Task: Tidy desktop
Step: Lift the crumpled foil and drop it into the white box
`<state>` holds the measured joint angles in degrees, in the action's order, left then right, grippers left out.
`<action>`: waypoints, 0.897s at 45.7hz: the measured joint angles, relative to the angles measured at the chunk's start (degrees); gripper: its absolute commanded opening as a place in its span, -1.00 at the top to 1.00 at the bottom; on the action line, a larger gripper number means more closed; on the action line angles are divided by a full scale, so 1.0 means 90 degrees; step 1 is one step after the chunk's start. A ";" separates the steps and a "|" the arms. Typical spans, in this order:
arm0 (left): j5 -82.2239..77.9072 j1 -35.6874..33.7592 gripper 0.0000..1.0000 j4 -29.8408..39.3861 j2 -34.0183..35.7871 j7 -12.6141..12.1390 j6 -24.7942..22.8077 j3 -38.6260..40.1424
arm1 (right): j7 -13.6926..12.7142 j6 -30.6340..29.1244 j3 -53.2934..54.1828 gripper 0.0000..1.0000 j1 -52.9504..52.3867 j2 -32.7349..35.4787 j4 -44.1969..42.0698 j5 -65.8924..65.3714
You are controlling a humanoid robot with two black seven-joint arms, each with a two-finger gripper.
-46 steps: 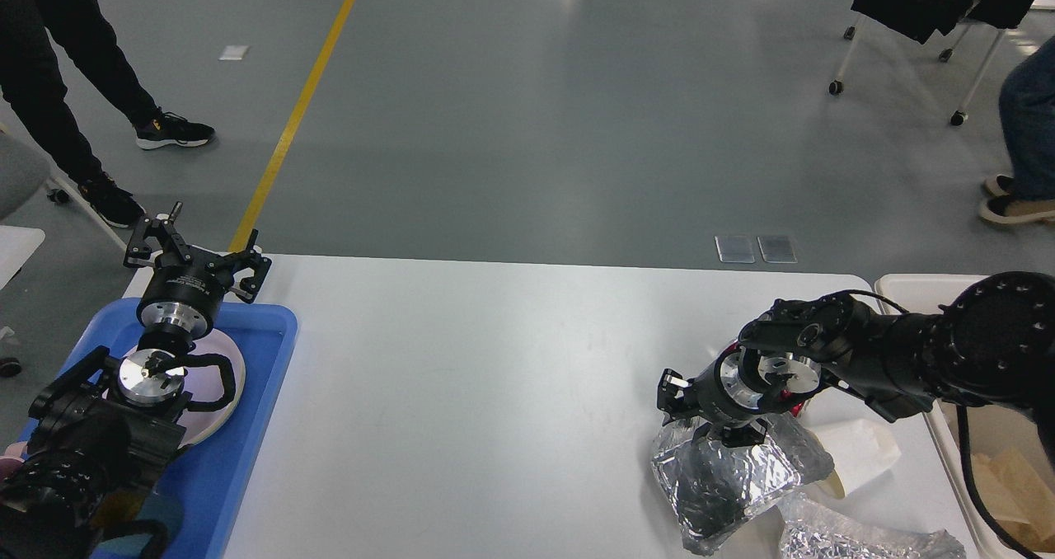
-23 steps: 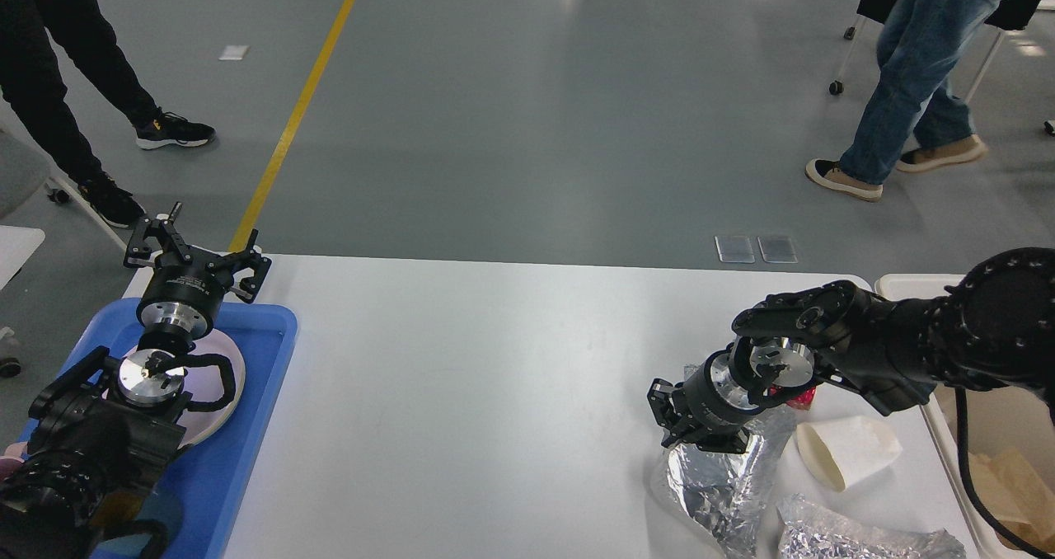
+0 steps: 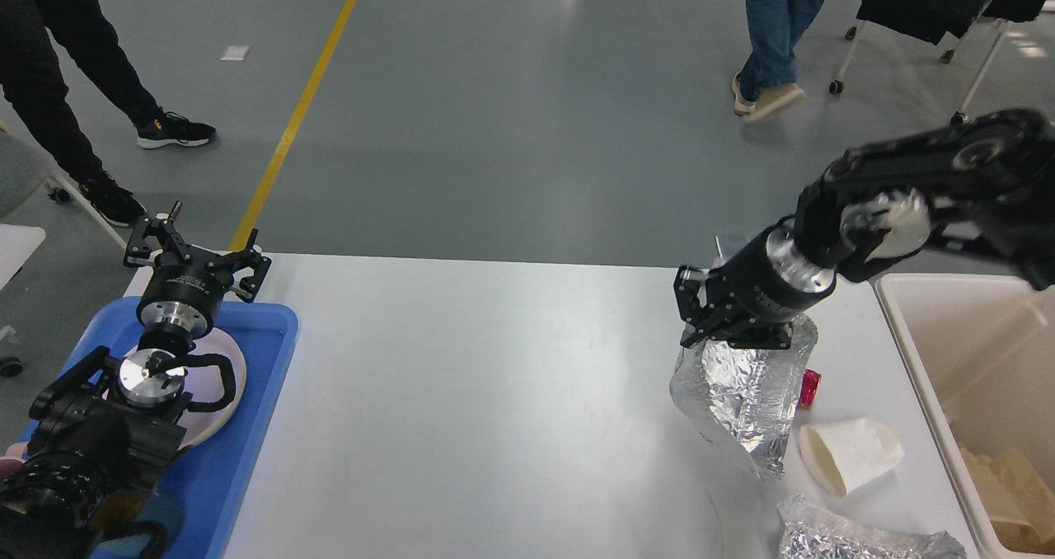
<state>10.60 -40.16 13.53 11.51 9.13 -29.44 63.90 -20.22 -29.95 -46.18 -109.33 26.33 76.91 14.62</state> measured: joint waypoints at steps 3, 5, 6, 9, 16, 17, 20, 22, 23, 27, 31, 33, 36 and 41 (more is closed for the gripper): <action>0.0000 0.0000 -0.93 0.0000 0.0000 0.0000 0.0000 0.0000 | 0.0000 -0.0330 -0.0003 1.00 -0.0493 0.0289 0.0020 0.0004; 0.0000 0.0000 -0.93 0.0000 0.0000 0.0000 0.0000 0.0000 | -0.0001 -0.0537 -0.0028 1.00 -0.0863 0.0482 0.0022 0.0003; 0.0000 0.0000 -0.93 0.0000 0.0000 0.0000 0.0000 0.0000 | 0.0000 -0.0618 -0.0045 1.00 -0.1021 0.0561 0.0018 0.0002; -0.0003 0.0000 -0.93 0.0000 0.0000 0.0000 0.0000 0.0000 | 0.0000 -0.0878 -0.0100 1.00 -0.1522 0.0821 -0.0008 -0.0029; -0.0003 0.0000 -0.93 0.0000 0.0000 0.0000 0.0000 0.0000 | 0.0000 -0.1109 -0.0142 1.00 -0.2175 0.1270 -0.0113 -0.0107; -0.0003 0.0000 -0.93 0.0000 0.0000 0.0000 0.0000 0.0000 | 0.0000 -0.1112 -0.0144 1.00 -0.2204 0.1302 -0.0119 -0.0113; -0.0002 0.0000 -0.93 0.0000 0.0000 0.0000 0.0000 0.0000 | 0.0000 -0.1118 -0.0174 1.00 -0.2240 0.1379 -0.0127 -0.0130; -0.0002 0.0000 -0.93 0.0000 0.0000 0.0000 0.0000 0.0000 | 0.0000 -0.1107 -0.0269 1.00 -0.2240 0.1412 -0.0155 -0.0136; -0.0002 0.0000 -0.93 0.0000 0.0000 0.0000 0.0000 0.0000 | 0.0000 -0.1090 -0.0339 1.00 -0.2228 0.1420 -0.0179 -0.0137; -0.0002 0.0000 -0.93 0.0000 0.0000 0.0000 0.0000 0.0000 | 0.0001 -0.0955 -0.0785 1.00 -0.2076 0.1440 -0.0426 -0.0189; -0.0003 0.0000 -0.93 0.0000 0.0000 0.0000 0.0000 0.0000 | 0.0005 -0.0528 -0.1229 1.00 -0.1523 0.1537 -0.1000 -0.0224; -0.0002 0.0000 -0.93 0.0000 0.0000 0.0000 0.0000 0.0000 | 0.0010 -0.0244 -0.1297 1.00 -0.1205 0.1639 -0.1215 -0.0226; -0.0001 -0.0001 -0.93 0.0000 0.0001 -0.0001 0.0000 0.0000 | 0.0010 0.0438 -0.1326 1.00 -0.0553 0.1915 -0.1536 -0.0227; -0.0001 0.0000 -0.93 0.0000 0.0001 -0.0002 0.0000 0.0000 | 0.0013 0.1774 -0.1289 1.00 0.0622 0.2199 -0.2028 -0.0231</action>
<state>10.59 -40.17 13.54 11.52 9.12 -29.44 63.90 -20.10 -13.98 -57.79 -103.73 46.12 58.66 12.55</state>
